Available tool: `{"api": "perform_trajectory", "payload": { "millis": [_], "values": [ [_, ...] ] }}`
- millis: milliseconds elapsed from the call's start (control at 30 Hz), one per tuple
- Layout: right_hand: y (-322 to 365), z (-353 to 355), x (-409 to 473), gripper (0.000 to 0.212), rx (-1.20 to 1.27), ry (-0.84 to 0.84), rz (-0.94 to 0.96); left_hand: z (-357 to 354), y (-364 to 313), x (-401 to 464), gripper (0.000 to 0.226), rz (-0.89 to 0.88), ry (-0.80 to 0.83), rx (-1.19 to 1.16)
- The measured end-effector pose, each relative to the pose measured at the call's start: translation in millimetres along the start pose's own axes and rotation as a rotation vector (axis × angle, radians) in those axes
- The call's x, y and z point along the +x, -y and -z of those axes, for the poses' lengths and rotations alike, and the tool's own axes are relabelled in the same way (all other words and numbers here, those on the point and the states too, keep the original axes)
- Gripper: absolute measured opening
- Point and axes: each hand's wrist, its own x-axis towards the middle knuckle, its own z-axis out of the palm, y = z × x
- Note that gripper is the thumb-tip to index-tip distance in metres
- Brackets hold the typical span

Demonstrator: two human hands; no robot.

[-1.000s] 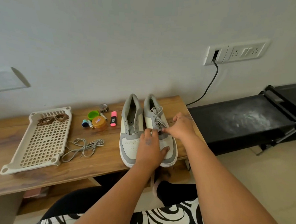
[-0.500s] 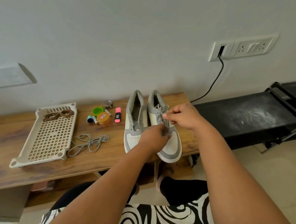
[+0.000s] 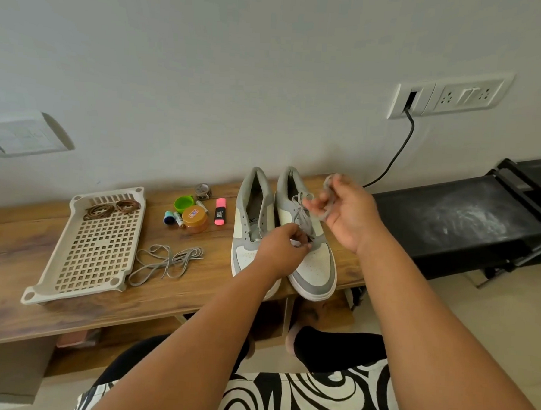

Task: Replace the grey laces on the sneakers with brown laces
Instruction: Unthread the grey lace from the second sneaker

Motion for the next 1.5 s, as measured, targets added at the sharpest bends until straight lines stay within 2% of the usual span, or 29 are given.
{"api": "perform_trajectory", "payload": {
  "millis": [67,167,233,300,367,400,467,500,567,700,767,867,967,1100,1267,1400,1500],
  "values": [
    [11,-9,-5,0.030,0.186,0.038,0.039,-3,2,2,0.013,-0.014,0.042,0.016],
    [16,-10,-9,0.029,-0.095,0.131,-0.004,-5,-3,0,0.014,0.029,0.035,-0.047],
    [10,-4,-13,0.030,-0.345,0.295,-0.213,0,-9,-1,0.014,0.168,-0.052,-0.369],
    [-1,6,-13,0.032,-0.802,0.362,-0.348,6,-14,1,0.026,0.361,-0.038,-0.810],
    [-13,13,-4,0.033,-1.128,0.210,-0.246,13,-18,1,0.027,0.509,0.038,-1.014],
    [-17,17,3,0.033,-1.149,0.076,-0.162,15,-19,0,0.024,0.546,0.066,-1.015],
    [-23,25,13,0.032,-1.088,-0.153,-0.032,16,-18,2,0.016,0.567,0.041,-0.968],
    [-26,29,17,0.031,-1.119,-0.216,0.016,17,-18,4,0.015,0.564,0.013,-0.933],
    [-36,35,21,0.031,-1.228,-0.218,0.039,21,-15,8,0.012,0.497,-0.040,-0.778],
    [-56,36,25,0.025,-1.320,-0.145,0.038,21,-4,9,0.012,0.143,-0.132,-0.126],
    [-53,33,28,0.022,-1.350,-0.158,0.059,17,-3,7,0.020,0.031,-0.111,0.046],
    [-43,29,30,0.024,-1.186,-0.105,0.014,6,1,5,0.041,-0.085,-0.001,0.216],
    [-41,28,25,0.023,-1.060,-0.083,0.010,-1,5,5,0.053,-0.128,0.094,0.369],
    [-41,20,19,0.022,-0.623,-0.116,-0.025,-1,4,3,0.063,-0.186,0.132,0.656],
    [-33,21,18,0.033,-0.441,-0.070,-0.086,-5,3,0,0.071,-0.183,0.144,0.755],
    [-27,26,19,0.037,-0.771,-0.109,-0.055,-8,1,0,0.073,-0.175,0.144,0.790],
    [-25,27,19,0.030,-0.582,-0.070,-0.064,-7,1,-1,0.074,-0.169,0.149,0.798]
  ]
}}
